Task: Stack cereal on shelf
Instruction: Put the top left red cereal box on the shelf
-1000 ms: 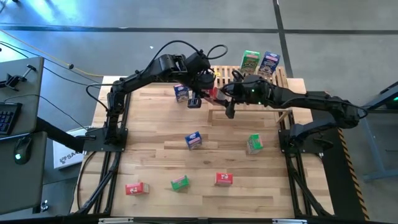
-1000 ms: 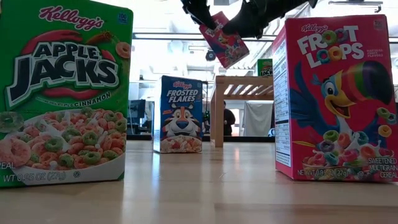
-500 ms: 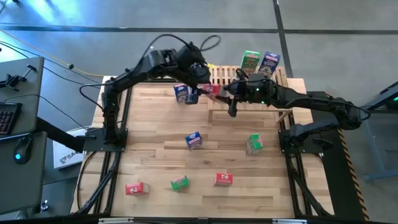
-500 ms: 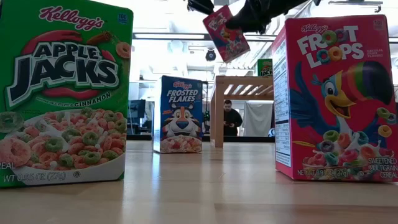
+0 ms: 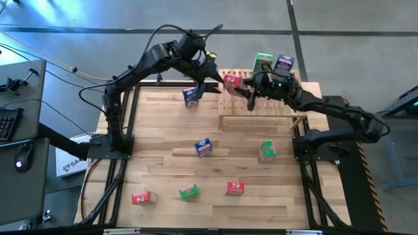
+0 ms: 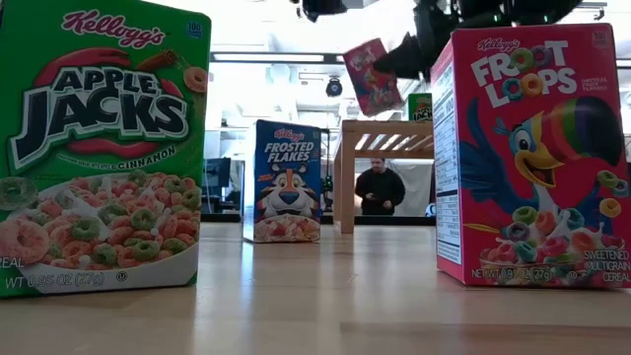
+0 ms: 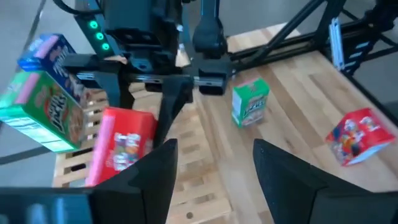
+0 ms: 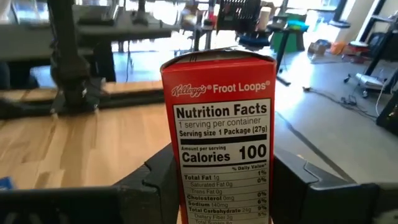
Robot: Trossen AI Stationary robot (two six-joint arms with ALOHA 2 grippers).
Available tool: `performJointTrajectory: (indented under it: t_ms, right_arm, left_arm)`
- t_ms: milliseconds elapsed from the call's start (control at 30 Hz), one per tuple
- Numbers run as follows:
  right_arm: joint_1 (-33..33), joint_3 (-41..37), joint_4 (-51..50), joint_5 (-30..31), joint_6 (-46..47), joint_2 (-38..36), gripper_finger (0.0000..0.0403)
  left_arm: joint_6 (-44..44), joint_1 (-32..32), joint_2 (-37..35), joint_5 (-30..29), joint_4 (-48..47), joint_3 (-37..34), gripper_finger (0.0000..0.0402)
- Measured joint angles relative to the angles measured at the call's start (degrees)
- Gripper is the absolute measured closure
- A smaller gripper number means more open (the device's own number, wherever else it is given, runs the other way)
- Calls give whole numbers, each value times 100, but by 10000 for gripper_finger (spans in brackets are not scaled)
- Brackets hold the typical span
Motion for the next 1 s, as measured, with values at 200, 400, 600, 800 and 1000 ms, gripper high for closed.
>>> performJointTrajectory:
  t_ms: [200,400,600,800,1000]
  right_arm:
    - [-499,-545,759,-219,283,59,244]
    - [-712,-601,795,-473,424,200,244]
    - [-738,-602,563,-279,436,318,228]
    - [-735,-603,396,-52,278,308,175]
    - [-692,-602,416,327,130,253,151]
  left_arm:
    - [3,74,-12,-119,1111,-864,231]
    - [-257,81,-4,-132,2710,-1710,267]
    - [-514,81,-4,-138,3624,-2118,285]
    - [-837,46,-45,-163,4531,-2576,300]
    - [-1127,-19,-352,-787,6229,-3614,313]
